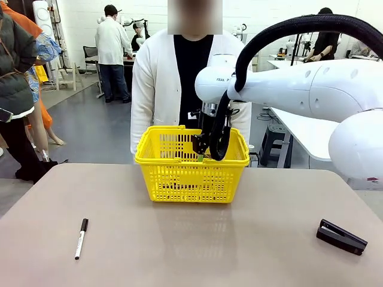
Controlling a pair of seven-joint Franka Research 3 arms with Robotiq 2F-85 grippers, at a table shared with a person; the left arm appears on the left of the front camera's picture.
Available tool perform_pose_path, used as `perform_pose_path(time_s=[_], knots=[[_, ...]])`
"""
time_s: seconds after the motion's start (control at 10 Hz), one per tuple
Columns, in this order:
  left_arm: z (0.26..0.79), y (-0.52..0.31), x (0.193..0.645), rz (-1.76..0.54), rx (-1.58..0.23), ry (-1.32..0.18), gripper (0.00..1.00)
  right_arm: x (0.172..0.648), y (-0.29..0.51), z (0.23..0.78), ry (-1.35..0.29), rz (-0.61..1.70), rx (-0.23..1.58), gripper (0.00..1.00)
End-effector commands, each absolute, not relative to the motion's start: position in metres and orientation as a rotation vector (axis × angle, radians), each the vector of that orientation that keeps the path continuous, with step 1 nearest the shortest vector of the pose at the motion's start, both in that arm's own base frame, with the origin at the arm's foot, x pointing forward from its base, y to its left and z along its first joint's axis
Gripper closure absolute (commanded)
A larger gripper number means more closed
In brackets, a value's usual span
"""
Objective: Place the items the person wants into the basket.
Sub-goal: Pick up the item the person points to and place it in the Market Basket.
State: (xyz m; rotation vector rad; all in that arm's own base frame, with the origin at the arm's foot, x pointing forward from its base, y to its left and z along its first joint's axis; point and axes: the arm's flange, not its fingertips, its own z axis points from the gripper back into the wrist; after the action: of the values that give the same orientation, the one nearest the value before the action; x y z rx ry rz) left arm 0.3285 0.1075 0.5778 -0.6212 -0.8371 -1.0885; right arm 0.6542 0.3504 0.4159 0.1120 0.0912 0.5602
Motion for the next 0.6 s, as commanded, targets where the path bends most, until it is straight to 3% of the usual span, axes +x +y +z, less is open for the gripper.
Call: perform_pose_path(time_s=[0.0, 0.4, 0.5], knots=[[0.5771, 0.1087, 0.3282, -1.103, -0.627, -0.856, 0.0, 0.6685, 0.3588, 0.4188, 0.11, 0.547, 0.074, 0.37], [0.5771, 0.1087, 0.3282, -1.103, -0.627, -0.856, 0.0, 0.6651, 0.3597, 0.417, 0.101, 0.552, 0.093, 0.0], [0.5771, 0.1087, 0.3282, -1.103, -0.627, -0.856, 0.0, 0.6654, 0.3607, 0.4153, 0.1, 0.549, 0.097, 0.0]])
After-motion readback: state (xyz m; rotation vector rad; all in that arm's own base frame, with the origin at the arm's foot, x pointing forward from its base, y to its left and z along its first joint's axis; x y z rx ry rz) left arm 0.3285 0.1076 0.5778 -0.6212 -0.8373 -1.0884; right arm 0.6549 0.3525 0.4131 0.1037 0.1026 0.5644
